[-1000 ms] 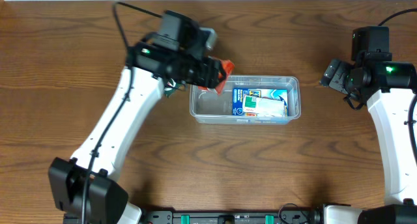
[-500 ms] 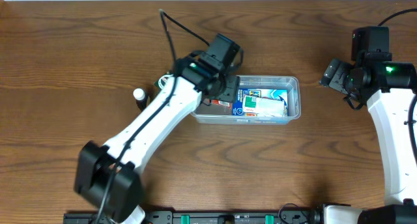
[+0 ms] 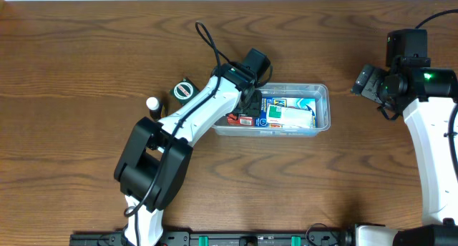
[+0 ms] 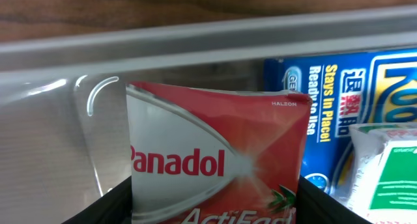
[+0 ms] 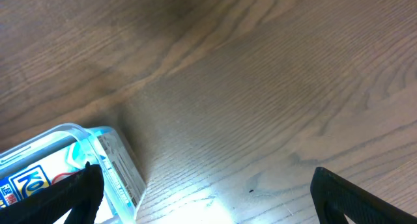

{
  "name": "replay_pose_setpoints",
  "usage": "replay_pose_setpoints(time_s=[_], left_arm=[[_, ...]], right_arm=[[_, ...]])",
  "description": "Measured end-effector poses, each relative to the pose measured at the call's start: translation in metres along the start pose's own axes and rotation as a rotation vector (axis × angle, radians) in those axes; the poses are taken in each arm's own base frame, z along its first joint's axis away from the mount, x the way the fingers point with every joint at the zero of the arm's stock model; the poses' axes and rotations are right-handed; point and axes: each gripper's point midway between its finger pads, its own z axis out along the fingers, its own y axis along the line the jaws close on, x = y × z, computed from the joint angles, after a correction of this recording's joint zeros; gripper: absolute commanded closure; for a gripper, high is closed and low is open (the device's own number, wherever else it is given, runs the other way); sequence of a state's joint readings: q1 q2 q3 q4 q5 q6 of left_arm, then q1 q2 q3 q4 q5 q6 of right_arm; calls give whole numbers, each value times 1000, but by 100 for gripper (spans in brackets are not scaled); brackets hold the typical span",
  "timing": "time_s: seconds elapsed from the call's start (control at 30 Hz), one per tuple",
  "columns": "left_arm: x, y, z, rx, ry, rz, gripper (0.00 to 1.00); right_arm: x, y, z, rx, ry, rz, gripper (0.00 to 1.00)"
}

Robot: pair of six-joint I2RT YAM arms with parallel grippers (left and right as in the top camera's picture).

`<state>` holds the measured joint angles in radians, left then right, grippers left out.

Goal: Pack container
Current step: 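Lift the red packet with the left gripper and carry it over the container, then lower the red packet into the container's left end and open the left gripper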

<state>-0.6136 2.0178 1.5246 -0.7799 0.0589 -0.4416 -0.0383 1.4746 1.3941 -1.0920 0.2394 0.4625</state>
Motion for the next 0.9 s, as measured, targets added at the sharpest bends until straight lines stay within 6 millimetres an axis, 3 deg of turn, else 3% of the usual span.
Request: replay_pose_setpoints(time_s=[0.9], left_arm=[[-5,12,3,-70,-28,-33,37]], right_arm=[[0,0,0,0,0,0,1]])
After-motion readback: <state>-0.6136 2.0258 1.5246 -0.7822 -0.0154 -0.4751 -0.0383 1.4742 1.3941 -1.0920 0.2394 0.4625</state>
